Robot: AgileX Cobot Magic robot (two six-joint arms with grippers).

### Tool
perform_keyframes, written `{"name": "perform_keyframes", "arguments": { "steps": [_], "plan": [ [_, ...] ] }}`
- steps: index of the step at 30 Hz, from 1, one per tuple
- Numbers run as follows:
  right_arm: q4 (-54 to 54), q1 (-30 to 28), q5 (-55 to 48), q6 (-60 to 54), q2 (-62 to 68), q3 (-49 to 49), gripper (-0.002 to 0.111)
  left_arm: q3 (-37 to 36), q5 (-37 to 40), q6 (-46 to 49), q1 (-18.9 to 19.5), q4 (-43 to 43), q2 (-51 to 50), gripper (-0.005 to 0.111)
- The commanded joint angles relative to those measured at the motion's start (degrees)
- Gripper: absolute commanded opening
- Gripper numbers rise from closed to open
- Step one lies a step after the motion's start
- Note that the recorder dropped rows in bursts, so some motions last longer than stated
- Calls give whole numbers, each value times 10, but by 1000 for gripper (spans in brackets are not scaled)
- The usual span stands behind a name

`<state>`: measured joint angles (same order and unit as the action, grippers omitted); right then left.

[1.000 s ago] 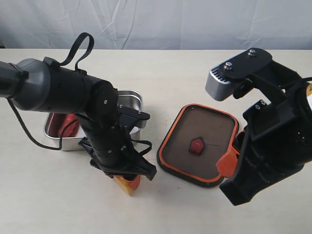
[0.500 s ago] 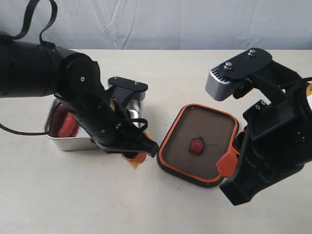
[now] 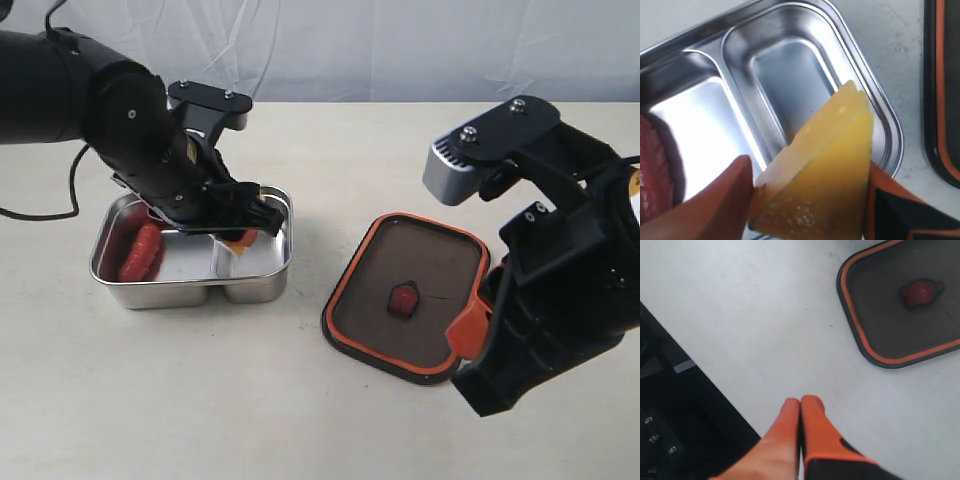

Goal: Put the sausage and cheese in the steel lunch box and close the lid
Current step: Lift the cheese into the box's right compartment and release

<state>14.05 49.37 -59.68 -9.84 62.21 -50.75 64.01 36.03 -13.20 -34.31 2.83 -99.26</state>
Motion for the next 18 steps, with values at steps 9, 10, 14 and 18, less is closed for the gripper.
{"name": "perform_keyframes", "arguments": {
  "steps": [9,10,14,18],
  "plan": [
    [-126,0,51,164,-4,2,0,3,-52,53,1,-70,-23,61],
    [-150,0,56,195,-4,2,0,3,-52,53,1,-70,-23,61],
    [-222,0,64,280,-4,4,0,3,-35,53,1,-62,-23,55],
    [-295,-29,87,382,7,19,0,3,8,25,1,-25,-16,14]
  ]
}}
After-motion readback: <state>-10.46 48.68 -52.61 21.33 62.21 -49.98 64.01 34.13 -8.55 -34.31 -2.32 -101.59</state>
